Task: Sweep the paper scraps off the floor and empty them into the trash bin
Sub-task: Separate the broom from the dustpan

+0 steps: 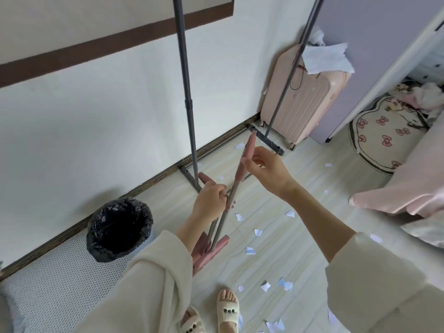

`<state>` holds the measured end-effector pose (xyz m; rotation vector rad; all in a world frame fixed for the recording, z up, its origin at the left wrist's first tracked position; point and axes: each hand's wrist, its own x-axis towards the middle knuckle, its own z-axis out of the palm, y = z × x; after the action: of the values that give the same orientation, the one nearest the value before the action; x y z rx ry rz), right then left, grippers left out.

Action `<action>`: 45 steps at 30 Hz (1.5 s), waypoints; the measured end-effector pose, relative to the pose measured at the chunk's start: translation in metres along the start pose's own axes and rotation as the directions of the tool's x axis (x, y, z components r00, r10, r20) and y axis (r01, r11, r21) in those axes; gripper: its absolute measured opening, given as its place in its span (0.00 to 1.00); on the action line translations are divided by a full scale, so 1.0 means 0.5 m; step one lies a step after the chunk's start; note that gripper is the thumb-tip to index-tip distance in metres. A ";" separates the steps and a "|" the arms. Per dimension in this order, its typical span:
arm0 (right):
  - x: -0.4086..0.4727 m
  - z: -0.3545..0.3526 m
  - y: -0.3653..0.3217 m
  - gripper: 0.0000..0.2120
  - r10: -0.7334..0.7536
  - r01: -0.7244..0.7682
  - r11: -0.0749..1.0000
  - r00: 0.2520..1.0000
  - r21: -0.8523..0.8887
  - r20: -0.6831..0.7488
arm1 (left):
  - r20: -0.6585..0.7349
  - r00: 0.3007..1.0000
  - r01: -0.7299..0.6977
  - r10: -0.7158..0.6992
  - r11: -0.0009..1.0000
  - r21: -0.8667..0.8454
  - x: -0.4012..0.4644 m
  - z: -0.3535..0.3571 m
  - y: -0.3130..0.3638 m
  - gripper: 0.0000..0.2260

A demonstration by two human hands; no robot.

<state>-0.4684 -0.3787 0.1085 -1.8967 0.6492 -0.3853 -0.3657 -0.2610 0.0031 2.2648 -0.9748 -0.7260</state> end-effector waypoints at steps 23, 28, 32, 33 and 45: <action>-0.006 0.032 0.097 0.14 0.413 -0.215 0.881 0.784 0.422 -0.463 | 0.276 0.961 -0.111 0.000 0.915 0.389 0.022 0.155 0.029 0.15; -0.008 0.075 0.072 0.09 0.439 -0.173 0.846 0.762 0.504 -0.476 | 0.117 0.992 -0.001 -0.055 0.901 0.433 0.001 0.158 0.003 0.11; -0.012 0.069 0.086 0.07 0.349 -0.129 0.852 0.862 0.507 -0.367 | 0.077 0.997 -0.044 0.009 0.885 0.463 -0.011 0.149 -0.025 0.11; -0.013 0.066 0.090 0.09 0.326 -0.124 0.852 0.886 0.509 -0.329 | 0.083 0.996 -0.056 0.018 0.874 0.483 -0.012 0.146 -0.029 0.11; 0.007 -0.001 0.127 0.15 0.340 -0.143 0.833 0.895 0.535 -0.289 | 0.070 0.997 -0.059 0.022 0.814 0.578 -0.036 0.044 -0.131 0.10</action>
<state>-0.4823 -0.4007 0.0504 -1.2246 0.9342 -0.6871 -0.3607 -0.2155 -0.0519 2.7377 -1.4256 -0.5216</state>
